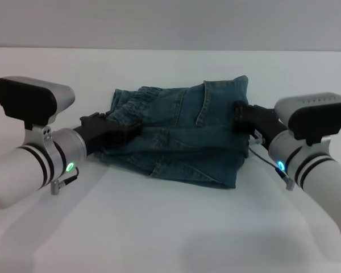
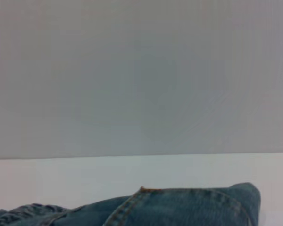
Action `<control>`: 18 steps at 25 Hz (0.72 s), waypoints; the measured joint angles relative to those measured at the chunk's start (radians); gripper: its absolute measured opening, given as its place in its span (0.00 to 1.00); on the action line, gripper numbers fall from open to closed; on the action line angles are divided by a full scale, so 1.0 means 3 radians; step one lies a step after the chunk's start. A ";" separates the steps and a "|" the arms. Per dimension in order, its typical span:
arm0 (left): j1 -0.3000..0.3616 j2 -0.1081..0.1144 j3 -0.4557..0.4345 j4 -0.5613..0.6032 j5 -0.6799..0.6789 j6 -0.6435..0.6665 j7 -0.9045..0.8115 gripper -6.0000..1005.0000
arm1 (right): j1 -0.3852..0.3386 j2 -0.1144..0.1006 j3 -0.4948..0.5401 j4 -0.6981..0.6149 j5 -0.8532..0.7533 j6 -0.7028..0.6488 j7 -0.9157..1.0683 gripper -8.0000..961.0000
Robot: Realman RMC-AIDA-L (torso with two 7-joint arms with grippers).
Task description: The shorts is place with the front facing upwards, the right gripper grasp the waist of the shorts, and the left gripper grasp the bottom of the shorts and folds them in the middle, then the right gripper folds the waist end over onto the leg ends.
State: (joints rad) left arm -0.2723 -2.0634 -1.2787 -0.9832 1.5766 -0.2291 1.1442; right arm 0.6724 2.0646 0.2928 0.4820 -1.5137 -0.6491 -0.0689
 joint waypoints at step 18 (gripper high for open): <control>0.0294 0.0011 -0.0009 -0.0255 -0.0004 -0.0150 0.0003 0.71 | 0.0375 0.0008 0.0131 -0.0336 -0.0042 0.0313 0.0003 0.06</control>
State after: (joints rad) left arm -0.1839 -2.0602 -1.2813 -1.0597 1.5754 -0.2742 1.1453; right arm 0.7850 2.0669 0.3321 0.3812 -1.5263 -0.5552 -0.0679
